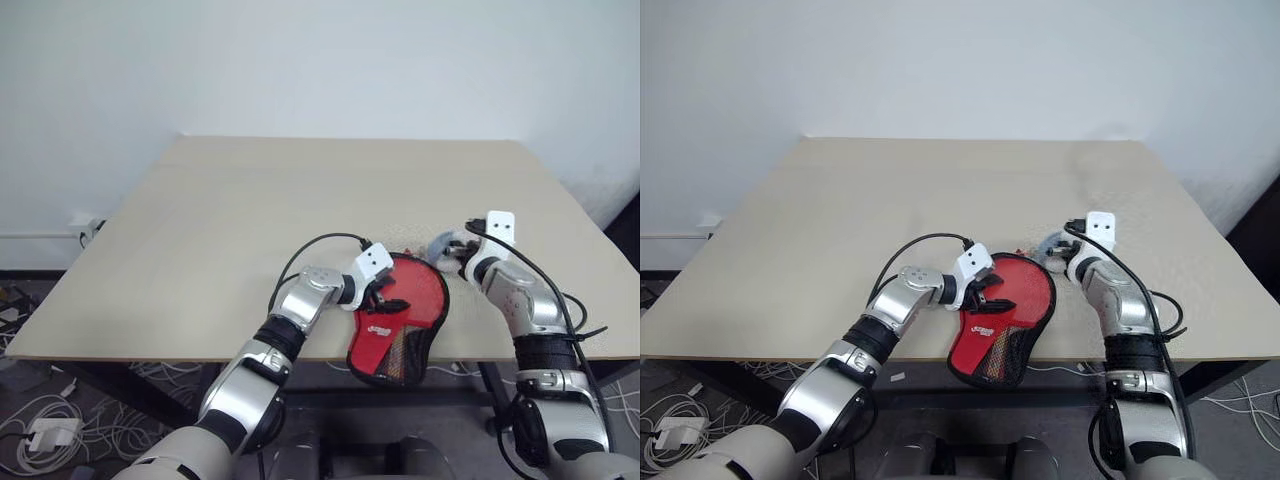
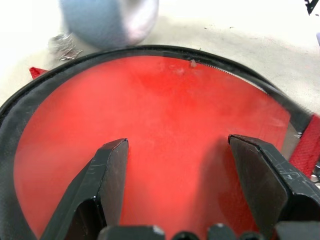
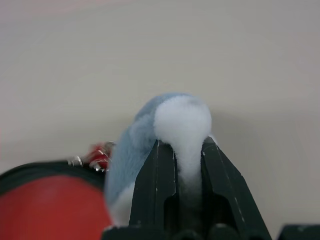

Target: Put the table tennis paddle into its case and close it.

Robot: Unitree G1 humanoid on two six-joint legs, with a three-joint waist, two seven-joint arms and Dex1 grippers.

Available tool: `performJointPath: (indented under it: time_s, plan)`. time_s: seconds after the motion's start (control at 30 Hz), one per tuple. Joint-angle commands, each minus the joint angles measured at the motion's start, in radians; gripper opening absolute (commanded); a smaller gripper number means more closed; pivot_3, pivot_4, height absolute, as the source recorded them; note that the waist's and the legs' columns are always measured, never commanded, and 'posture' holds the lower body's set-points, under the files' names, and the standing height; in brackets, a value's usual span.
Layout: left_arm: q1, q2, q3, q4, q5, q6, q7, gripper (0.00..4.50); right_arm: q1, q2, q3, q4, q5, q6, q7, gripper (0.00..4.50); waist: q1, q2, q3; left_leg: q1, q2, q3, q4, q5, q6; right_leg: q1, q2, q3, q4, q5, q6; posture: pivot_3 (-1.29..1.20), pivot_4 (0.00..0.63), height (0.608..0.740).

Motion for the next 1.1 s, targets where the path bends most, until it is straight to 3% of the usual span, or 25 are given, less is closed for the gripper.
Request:
performJointPath:
  time_s: [0.03,0.2,0.57,1.1]
  plan:
    - [0.024,0.018,-0.003,0.040,0.014,0.045,0.015,3.39,-0.036,-0.057,-0.046,-0.010,-0.019,-0.003,-0.016,0.07,0.000,0.001,0.000,0.000,0.000,0.000,0.000,0.000,0.000,0.000,0.000,0.000,0.000,0.000,0.000,0.00,0.000,0.724]
    - [0.018,0.007,0.001,0.048,0.011,0.047,0.022,3.39,0.046,-0.145,-0.007,-0.139,0.008,0.059,0.131,0.07,0.001,0.002,0.000,0.000,0.000,-0.001,0.000,0.000,0.001,0.000,0.000,0.000,0.000,0.000,0.000,0.00,0.000,0.724]
    - [0.023,-0.003,0.004,0.052,0.011,0.047,0.025,3.39,0.378,-0.461,-0.071,-0.390,0.098,0.162,0.445,0.07,0.007,0.002,0.000,0.000,-0.002,-0.002,0.000,-0.002,0.004,0.000,-0.005,-0.002,-0.001,-0.002,0.003,0.00,0.000,0.724]
    - [0.010,-0.017,0.010,0.083,0.011,0.036,0.036,3.39,0.805,-0.618,-0.108,-0.829,0.263,0.071,0.858,0.07,0.011,-0.001,0.001,0.000,-0.006,-0.005,0.006,-0.006,0.010,0.004,-0.011,-0.004,-0.001,-0.004,0.007,0.00,0.000,0.724]
